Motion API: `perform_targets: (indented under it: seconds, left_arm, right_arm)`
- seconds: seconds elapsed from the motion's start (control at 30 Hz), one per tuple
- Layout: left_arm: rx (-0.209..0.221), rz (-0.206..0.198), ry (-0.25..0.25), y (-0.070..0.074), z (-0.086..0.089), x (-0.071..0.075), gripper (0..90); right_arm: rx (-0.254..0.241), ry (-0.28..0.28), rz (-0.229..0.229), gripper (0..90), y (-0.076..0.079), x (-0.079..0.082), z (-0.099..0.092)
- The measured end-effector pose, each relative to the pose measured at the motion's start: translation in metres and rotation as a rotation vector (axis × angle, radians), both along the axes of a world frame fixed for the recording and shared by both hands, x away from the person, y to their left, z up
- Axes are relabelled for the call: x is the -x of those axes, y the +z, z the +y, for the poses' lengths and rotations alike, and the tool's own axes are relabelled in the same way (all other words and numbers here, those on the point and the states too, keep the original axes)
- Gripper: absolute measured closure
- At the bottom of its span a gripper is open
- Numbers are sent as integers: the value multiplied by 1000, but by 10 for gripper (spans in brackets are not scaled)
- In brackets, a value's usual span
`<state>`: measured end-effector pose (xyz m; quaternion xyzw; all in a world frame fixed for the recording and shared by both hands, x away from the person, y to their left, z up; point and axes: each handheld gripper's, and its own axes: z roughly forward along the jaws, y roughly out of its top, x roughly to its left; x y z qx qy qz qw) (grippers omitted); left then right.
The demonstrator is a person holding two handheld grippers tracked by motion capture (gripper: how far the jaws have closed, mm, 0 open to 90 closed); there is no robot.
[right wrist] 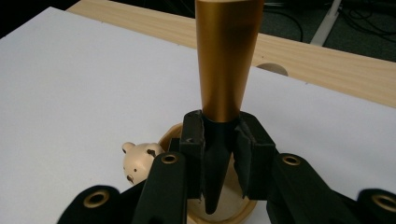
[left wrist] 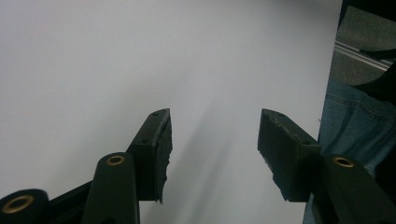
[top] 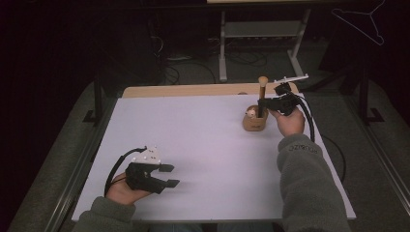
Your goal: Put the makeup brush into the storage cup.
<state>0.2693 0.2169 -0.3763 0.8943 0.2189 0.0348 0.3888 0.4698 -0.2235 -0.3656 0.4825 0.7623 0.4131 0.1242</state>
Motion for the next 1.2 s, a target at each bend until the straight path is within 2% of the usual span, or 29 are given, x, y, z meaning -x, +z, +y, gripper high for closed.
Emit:
perform_targets:
  seconds: [0.3, 0.7, 0.93, 1.2]
  left_arm:
    - [1, 2, 0, -1, 0, 0, 445]
    - [0, 2, 0, -1, 0, 0, 446]
    - [-1, 3, 0, -1, -1, 0, 446]
    - [-4, -1, 0, 0, 0, 0, 443]
  right_arm:
    - [13, 0, 8, 732, -8, 1, 2]
    - [13, -5, 42, 726, -18, 2, 3]
    - [30, -18, 24, 689, -17, 5, 1]
    - [23, -24, -5, 650, -11, 10, -5]
